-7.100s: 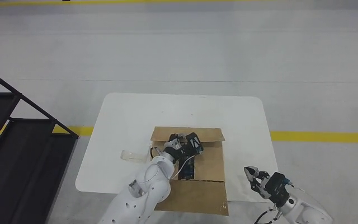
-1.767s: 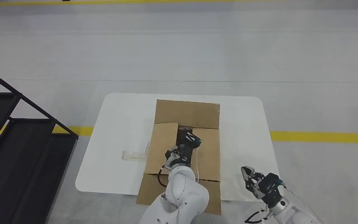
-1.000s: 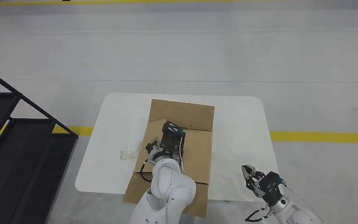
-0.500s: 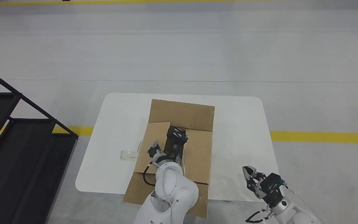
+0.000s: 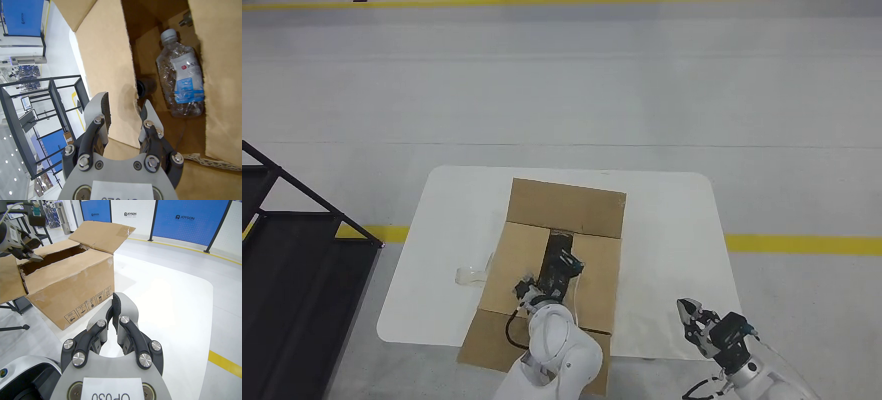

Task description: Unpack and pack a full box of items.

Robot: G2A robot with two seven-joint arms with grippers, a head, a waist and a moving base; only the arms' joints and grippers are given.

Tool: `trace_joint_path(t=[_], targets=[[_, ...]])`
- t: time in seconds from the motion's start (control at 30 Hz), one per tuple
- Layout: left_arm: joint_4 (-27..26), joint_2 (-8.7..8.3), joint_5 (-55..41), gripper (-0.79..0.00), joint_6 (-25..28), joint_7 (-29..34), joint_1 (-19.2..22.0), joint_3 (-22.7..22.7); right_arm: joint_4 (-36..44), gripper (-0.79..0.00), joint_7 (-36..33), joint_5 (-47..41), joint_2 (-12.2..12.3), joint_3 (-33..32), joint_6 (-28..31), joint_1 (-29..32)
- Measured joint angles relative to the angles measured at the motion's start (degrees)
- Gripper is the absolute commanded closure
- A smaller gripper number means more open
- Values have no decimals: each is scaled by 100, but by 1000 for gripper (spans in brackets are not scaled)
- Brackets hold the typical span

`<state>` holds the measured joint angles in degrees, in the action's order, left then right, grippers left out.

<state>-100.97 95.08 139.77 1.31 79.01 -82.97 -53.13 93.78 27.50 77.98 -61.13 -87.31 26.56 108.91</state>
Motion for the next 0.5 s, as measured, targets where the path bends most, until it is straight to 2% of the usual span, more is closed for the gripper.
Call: trace_joint_path(t=[0.07,0.13,0.17,0.2,0.5], targets=[[82,24,-3,-674,-104,-6,-3,41,15,0,12,9,0,-8,5,15],[171,55,11,-690,-210,-10,28,85,31,0,25,22,2,-25,13,36],[216,68,9,-757,-246,-10,48,98,37,0,32,28,3,-32,19,46],[277,82,6,-785,-300,-21,79,103,42,0,41,33,5,-43,28,60],[534,155,-96,-785,-650,-71,220,-20,52,0,111,61,17,-153,75,161]])
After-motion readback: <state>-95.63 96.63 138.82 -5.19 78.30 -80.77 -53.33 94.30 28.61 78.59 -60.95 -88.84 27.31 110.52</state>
